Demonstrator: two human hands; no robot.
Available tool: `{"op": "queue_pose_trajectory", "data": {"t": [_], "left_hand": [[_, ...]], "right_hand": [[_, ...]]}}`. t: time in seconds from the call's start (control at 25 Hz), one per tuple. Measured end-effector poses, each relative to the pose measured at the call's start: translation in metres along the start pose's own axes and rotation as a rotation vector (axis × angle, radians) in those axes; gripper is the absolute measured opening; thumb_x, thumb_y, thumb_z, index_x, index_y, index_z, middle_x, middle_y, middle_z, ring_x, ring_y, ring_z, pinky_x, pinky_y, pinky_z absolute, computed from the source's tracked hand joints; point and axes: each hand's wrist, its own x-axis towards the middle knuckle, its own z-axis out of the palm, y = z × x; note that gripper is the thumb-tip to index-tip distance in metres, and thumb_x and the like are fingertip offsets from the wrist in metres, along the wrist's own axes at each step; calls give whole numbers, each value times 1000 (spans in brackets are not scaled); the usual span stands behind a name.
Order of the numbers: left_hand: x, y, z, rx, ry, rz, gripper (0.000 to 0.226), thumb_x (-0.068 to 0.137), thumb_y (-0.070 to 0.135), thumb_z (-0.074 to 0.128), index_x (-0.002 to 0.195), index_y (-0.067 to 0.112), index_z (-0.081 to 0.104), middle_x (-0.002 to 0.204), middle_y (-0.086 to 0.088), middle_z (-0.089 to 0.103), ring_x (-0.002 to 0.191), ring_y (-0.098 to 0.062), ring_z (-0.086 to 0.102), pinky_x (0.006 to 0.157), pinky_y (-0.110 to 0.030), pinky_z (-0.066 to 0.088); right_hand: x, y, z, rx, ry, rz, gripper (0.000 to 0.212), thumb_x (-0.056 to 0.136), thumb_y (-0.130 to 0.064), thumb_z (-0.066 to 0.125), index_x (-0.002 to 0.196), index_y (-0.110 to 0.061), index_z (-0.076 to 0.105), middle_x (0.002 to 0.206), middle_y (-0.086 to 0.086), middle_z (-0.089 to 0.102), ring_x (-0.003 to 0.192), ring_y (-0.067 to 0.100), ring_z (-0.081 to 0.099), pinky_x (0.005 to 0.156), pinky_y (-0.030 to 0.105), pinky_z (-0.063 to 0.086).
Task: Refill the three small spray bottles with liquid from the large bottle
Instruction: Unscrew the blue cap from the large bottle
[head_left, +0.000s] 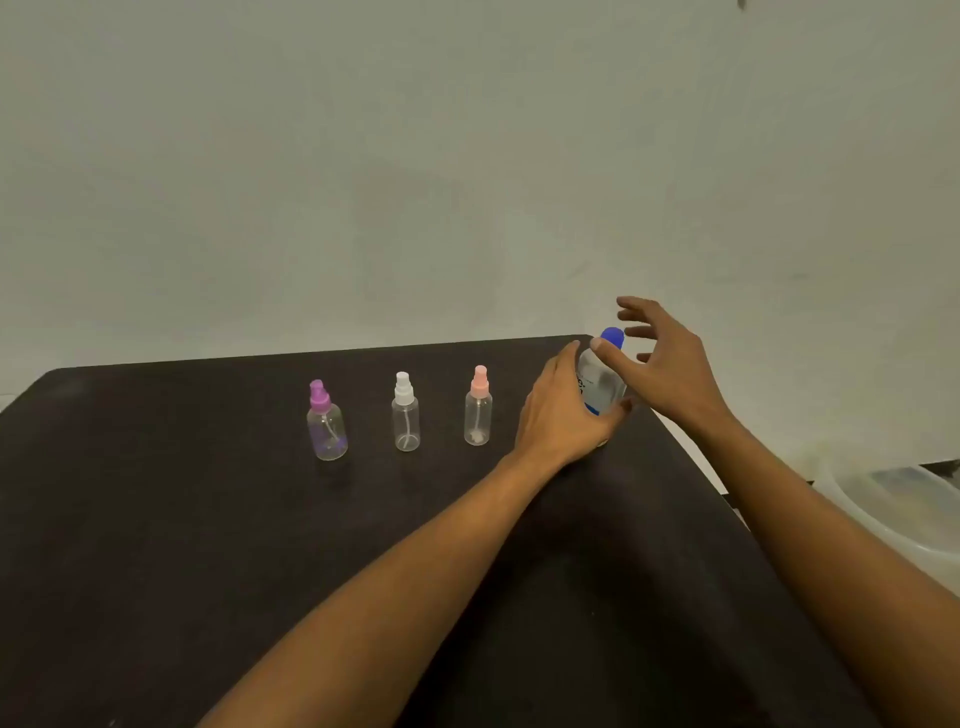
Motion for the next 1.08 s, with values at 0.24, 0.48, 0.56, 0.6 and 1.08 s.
{"op": "queue_pose_trajectory", "data": {"t": [0.24, 0.48, 0.56, 0.6, 1.08], "left_hand": [[1, 1, 5, 23, -29, -91, 78, 81, 53, 83, 144, 24, 45, 134, 0, 63, 122, -21, 62, 103, -46, 56], [4, 4, 1, 18, -23, -109, 66, 85, 38, 83, 140, 18, 52, 133, -3, 65, 123, -22, 63, 102, -38, 54], [0, 5, 0, 14, -16, -111, 65, 85, 37, 84, 139, 18, 53, 132, -2, 65, 121, -21, 64, 103, -39, 55], [-4, 6, -3, 18, -11, -106, 64, 85, 37, 84, 138, 18, 53, 131, -2, 66, 121, -20, 64, 102, -38, 55], [-65, 49, -78, 164, 24, -7, 66, 86, 57, 77, 137, 22, 54, 133, 4, 67, 123, -17, 63, 121, -49, 34]], "right_hand": [[3, 6, 5, -110, -21, 56, 43, 94, -38, 74, 132, -19, 68, 124, 3, 74, 101, 9, 64, 82, 13, 42], [2, 5, 3, -98, -34, 54, 35, 95, -33, 75, 127, -18, 71, 119, 2, 75, 99, 9, 65, 74, 6, 36], [0, 2, -1, -75, -60, 55, 33, 95, -32, 75, 125, -19, 72, 118, 1, 74, 99, 9, 65, 74, 6, 36], [-1, -1, -3, -69, -72, 54, 32, 95, -32, 75, 124, -19, 72, 117, 0, 74, 99, 9, 65, 74, 7, 36], [-14, -82, -60, -144, -180, -163, 51, 84, -55, 78, 127, -28, 71, 111, -11, 68, 91, 10, 66, 70, 14, 45]]}}
